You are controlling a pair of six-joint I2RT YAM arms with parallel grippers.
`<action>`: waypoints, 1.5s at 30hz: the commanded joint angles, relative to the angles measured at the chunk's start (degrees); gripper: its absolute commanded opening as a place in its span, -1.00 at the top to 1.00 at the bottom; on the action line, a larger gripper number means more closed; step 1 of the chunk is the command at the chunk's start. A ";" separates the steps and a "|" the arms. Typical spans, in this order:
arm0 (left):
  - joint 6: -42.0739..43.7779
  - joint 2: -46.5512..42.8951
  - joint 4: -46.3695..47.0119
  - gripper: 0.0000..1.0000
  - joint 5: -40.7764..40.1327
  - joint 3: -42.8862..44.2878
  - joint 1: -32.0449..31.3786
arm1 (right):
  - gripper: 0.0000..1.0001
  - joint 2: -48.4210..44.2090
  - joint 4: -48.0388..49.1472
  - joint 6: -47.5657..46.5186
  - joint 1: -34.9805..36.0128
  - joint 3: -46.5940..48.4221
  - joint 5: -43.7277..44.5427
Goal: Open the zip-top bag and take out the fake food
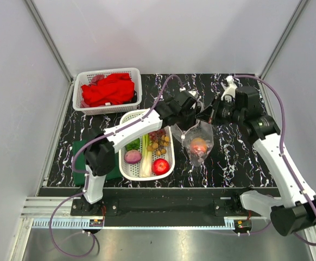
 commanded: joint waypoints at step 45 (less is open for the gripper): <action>-5.28 13.75 15.62 -0.72 -11.22 1.05 -2.92 | 1.00 -9.77 3.93 10.35 -9.44 -14.68 -9.27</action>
